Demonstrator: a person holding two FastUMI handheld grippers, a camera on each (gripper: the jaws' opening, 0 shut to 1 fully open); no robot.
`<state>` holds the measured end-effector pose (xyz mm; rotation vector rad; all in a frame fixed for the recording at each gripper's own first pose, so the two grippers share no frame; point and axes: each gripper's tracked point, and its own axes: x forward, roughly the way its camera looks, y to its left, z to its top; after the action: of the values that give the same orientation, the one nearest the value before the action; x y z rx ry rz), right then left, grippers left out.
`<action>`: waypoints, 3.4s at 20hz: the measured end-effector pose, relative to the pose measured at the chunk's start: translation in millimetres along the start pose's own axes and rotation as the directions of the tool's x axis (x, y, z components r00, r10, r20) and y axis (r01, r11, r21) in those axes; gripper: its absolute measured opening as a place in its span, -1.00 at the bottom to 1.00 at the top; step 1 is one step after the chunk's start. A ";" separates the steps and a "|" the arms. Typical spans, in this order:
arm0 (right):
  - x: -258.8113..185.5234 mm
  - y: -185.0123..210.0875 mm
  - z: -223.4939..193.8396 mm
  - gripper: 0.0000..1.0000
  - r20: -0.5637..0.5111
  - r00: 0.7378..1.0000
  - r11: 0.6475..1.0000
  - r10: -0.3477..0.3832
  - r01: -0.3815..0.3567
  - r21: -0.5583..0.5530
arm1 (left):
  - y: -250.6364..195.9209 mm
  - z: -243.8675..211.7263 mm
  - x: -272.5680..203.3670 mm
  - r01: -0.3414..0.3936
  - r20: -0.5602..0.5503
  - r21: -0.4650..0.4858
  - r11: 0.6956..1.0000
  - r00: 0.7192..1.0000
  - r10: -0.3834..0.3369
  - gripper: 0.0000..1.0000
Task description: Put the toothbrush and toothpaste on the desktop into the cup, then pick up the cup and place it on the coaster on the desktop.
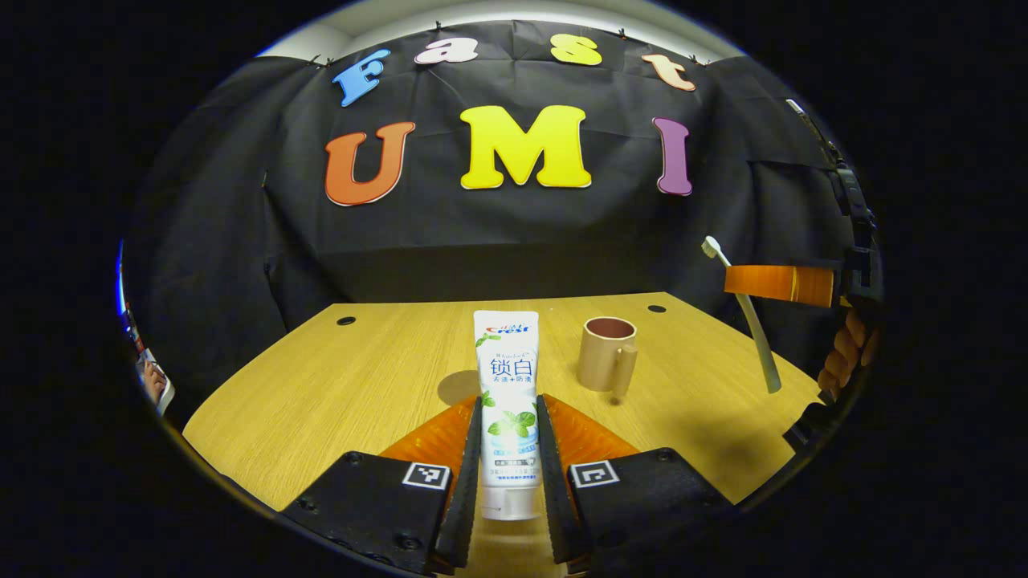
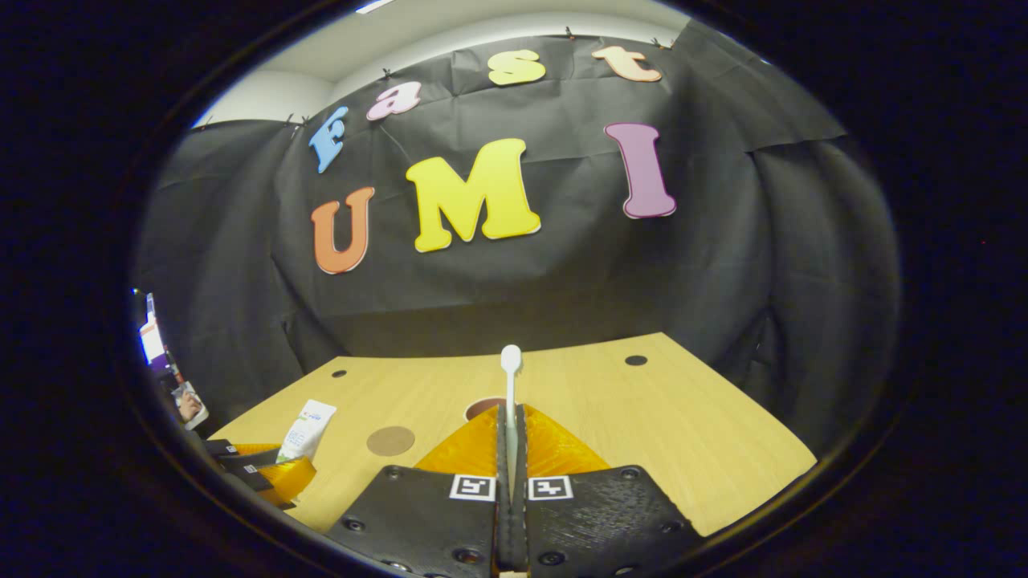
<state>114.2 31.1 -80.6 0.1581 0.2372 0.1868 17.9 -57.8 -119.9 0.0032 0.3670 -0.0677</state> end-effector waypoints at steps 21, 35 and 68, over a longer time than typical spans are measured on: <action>187.8 69.0 26.3 -1.00 0.083 0.996 0.996 0.046 -0.039 -0.081 | 45.5 41.3 20.0 -0.026 0.088 -0.109 0.994 0.995 0.036 -0.19; 192.2 58.8 7.4 -0.88 0.030 0.999 0.992 0.039 -0.035 -0.125 | 26.8 25.7 26.3 0.020 0.030 -0.095 0.995 0.999 -0.017 -0.19; -42.8 -40.3 1.0 0.92 0.131 0.989 0.997 0.068 -0.061 -0.054 | -37.8 117.7 134.5 -0.038 0.215 -0.067 0.997 0.975 0.051 -0.22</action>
<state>80.2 -16.8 -77.5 0.1280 0.0952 0.2453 182.8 -106.1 -57.9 -0.0578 0.1511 -0.0117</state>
